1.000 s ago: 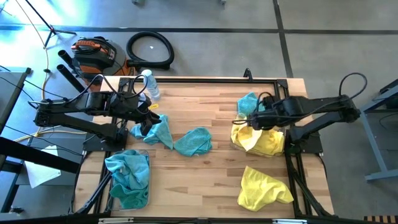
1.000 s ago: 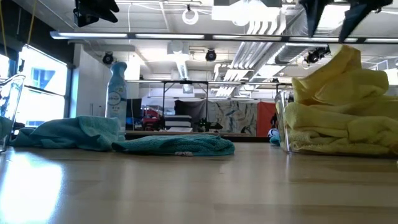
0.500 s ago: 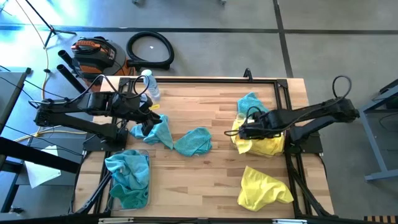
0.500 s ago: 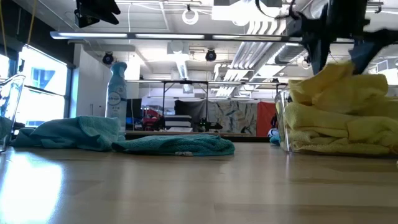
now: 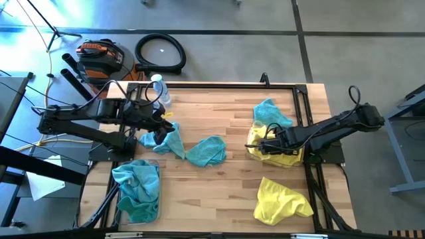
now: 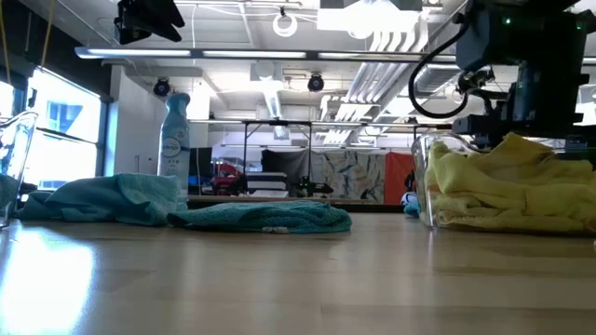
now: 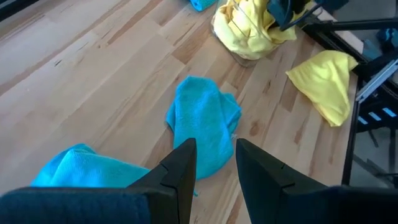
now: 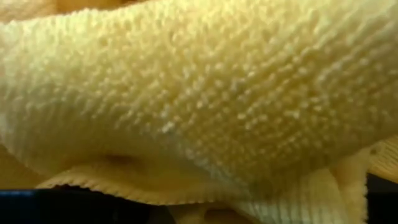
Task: Sort microfiber towel by color & place in baskets
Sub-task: Put the yellow microfiber towel into the right transparent bin
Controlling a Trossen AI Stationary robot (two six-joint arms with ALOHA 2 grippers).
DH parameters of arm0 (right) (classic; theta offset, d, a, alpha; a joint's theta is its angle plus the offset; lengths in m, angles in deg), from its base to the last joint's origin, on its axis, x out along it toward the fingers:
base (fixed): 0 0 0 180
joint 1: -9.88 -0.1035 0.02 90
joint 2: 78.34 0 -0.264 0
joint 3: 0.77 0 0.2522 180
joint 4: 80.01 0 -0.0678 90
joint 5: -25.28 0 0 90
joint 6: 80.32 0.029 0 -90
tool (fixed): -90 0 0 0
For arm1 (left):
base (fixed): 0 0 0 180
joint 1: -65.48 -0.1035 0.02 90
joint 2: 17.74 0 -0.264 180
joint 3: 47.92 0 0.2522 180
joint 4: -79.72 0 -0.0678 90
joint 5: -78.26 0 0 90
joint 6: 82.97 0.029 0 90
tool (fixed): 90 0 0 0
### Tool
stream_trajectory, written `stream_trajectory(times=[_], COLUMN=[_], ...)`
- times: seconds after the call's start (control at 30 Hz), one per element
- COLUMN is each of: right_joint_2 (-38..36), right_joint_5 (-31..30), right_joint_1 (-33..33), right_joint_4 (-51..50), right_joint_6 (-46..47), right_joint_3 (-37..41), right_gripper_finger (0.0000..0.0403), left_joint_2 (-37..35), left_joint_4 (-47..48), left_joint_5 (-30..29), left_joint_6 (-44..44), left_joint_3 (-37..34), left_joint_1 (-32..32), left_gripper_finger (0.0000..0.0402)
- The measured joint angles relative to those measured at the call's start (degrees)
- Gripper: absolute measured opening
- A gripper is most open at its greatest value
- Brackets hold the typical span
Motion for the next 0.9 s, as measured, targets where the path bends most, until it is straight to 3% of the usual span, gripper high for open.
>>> stream_trajectory(times=[0.33, 0.77, 0.9], right_joint_2=[0.32, 0.34, 0.26], right_joint_5=[-1.12, -4.87, -7.05], right_joint_1=[0.00, -1.49, -3.42], right_joint_4=[-4.28, -32.85, -36.30], right_joint_6=[-1.97, -5.99, -6.03], right_joint_3=[-2.91, -25.17, -29.10], right_gripper_finger=[0.0312, 0.0312, 0.0312], left_joint_2=[0.54, 0.54, 0.54], left_joint_4=[0.06, 0.08, 0.10], left_joint_5=[-0.03, -0.04, -0.05], left_joint_6=[-1.17, -1.16, -0.18], left_joint_3=[-0.02, -0.02, -0.02], left_joint_1=[0.00, 0.00, 0.02], left_gripper_finger=[0.0101, 0.0101, 0.0101])
